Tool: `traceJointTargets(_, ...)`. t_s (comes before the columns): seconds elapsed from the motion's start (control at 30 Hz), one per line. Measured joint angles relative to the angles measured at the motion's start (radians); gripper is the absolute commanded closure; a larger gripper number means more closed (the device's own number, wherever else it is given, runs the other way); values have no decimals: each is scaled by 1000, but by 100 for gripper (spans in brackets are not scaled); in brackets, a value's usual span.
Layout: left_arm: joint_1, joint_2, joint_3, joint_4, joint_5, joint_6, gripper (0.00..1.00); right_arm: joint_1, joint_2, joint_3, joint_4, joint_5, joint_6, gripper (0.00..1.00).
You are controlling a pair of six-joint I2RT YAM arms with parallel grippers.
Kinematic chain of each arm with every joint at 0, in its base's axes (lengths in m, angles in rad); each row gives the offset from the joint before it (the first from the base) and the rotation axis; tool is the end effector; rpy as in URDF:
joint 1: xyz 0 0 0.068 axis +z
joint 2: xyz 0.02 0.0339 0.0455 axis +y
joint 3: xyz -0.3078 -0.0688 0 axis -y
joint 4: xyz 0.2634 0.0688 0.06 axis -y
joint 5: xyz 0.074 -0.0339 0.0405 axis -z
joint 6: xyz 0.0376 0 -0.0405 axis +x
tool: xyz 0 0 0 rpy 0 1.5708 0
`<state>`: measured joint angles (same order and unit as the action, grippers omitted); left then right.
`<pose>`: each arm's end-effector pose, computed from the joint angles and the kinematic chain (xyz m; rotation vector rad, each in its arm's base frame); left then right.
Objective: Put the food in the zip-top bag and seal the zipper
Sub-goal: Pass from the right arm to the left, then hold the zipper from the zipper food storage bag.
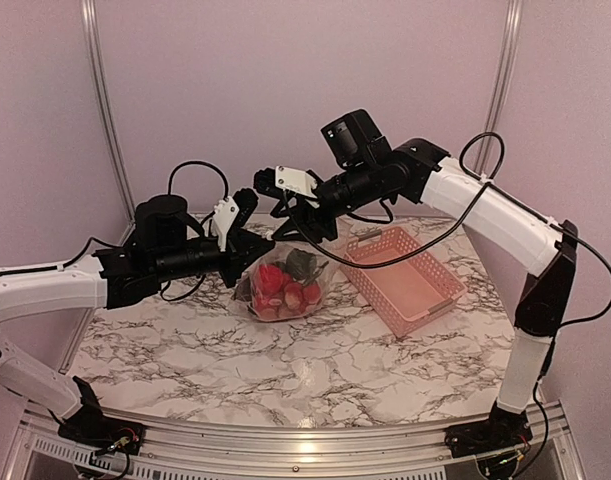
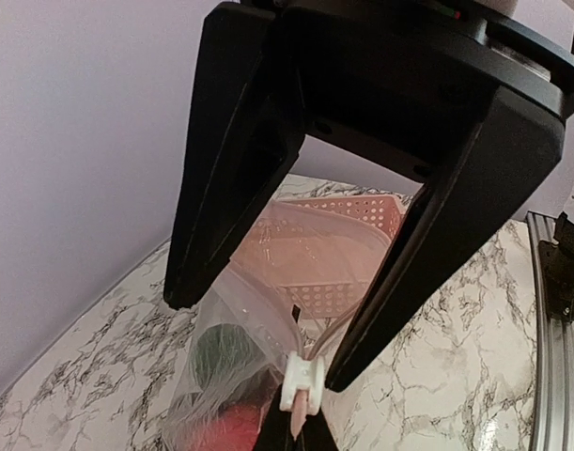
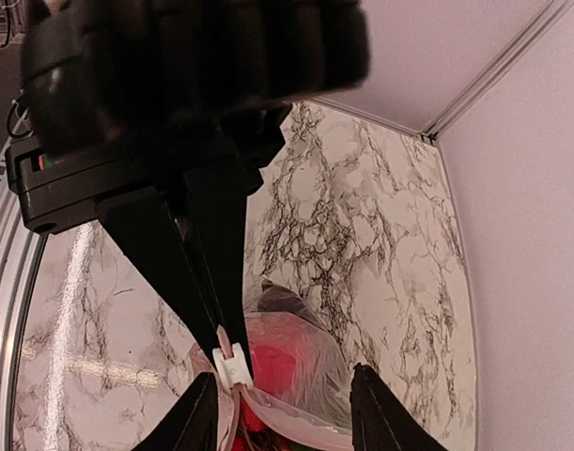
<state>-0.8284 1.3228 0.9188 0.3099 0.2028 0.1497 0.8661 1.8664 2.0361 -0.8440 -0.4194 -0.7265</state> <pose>0.2111 -0.2413 0.3531 0.9383 1.4278 -0.6786 0.2758 0.3480 0.4439 -1.7456 1.3900 0.5457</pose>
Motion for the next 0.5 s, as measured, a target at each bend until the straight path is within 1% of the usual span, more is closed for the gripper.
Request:
traceJointTargets(0.1, -13, 0, 2, -20, -17, 21, 100, 4, 24, 0, -10, -17, -13, 63)
traceJointTargets(0.13, -17, -1, 2, -26, -22, 26, 100, 4, 29, 0, -15, -23, -19, 68)
traceJointTargets(0.3, -22, -6, 3, -39, -37, 42, 100, 5, 32, 0, -31, -47, -35, 81)
traceJointTargets(0.5, -22, -8, 11, -54, -52, 50, 100, 5, 32, 0, -37, -65, -43, 93)
